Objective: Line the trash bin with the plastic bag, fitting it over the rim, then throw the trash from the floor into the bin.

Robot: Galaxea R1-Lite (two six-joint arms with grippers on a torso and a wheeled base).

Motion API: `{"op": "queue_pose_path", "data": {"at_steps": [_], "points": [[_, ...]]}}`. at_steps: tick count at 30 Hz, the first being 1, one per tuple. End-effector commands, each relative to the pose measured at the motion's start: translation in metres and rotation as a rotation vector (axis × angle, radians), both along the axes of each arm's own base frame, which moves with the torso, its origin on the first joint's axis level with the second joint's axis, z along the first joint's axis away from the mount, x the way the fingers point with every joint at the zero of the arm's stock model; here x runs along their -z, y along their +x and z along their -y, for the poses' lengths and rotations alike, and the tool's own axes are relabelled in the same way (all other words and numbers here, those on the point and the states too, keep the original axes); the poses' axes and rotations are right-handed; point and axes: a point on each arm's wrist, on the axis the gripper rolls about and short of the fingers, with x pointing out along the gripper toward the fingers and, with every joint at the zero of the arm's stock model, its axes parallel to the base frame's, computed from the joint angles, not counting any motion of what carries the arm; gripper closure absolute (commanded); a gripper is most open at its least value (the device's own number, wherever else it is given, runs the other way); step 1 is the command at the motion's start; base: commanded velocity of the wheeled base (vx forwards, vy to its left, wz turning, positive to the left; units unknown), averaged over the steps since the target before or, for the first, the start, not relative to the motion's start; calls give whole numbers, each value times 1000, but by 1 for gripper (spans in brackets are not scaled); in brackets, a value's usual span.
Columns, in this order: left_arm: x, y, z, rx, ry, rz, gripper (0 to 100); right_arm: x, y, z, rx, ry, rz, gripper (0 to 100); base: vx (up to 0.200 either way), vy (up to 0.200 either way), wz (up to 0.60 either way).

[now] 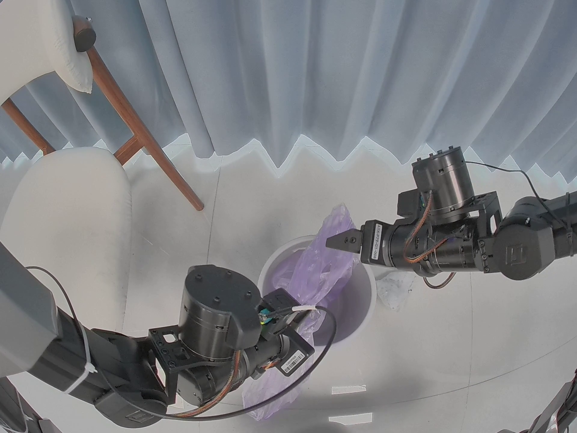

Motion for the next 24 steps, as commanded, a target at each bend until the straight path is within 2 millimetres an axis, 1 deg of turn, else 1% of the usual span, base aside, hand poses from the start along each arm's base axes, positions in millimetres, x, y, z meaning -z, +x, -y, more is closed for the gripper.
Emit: {"op": "queue_pose_path", "data": {"at_steps": [1,8,15,16,17,18,20,24], "points": [[1,0,1,-6,4,0,100,21,6,-4,-1,-59,-39,0,0,0,0],[0,0,0,-10,2,1,100,28,4,-2,4,-111,-58,0,0,0,0],[1,-1,1,-3,1,-3,100,37,5,-10,-10,-126,-77,0,0,0,0],[1,-1,1,-3,2,-4,100,43,7,-12,-9,-134,-88,0,0,0,0],[1,0,1,-5,2,-4,100,43,8,-12,-3,-133,-83,0,0,0,0],[1,-1,0,-5,4,-5,100,42,8,-13,2,-133,-76,100,0,0,0],[1,-1,0,-7,4,-6,100,38,9,-13,6,-127,-65,100,0,0,0],[0,0,-2,-9,5,-5,100,35,9,-14,8,-125,-55,100,0,0,0]]}}
